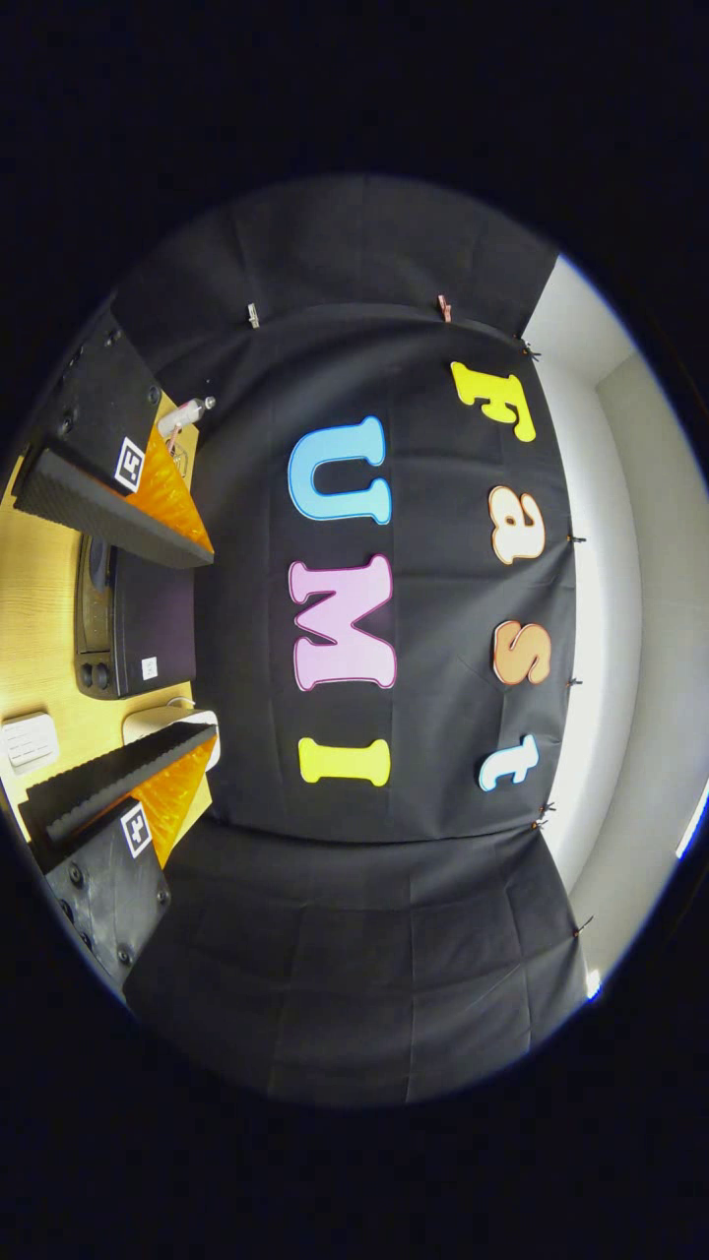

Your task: Open the toaster oven, put the food inside, and close the toaster oven door.

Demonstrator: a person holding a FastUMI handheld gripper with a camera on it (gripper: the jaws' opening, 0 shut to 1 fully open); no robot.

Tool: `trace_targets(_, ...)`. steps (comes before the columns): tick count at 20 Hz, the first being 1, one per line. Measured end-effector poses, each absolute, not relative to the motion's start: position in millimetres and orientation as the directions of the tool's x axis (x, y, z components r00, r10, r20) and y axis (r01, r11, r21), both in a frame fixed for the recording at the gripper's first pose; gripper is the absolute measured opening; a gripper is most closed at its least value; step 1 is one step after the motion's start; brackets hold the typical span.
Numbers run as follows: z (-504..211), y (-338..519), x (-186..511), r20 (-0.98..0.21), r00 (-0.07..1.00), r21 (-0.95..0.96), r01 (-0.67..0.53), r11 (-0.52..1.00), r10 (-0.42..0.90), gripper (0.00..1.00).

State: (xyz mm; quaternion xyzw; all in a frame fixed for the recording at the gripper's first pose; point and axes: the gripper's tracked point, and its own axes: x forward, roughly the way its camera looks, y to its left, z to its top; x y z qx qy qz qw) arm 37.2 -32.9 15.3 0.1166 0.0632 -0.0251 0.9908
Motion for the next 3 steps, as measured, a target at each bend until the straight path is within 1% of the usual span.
trace_targets(3, 11.9, -32.9, 32.1, -0.138, 0.990, 0.224, 0.067, 0.972, -0.036, 0.98)
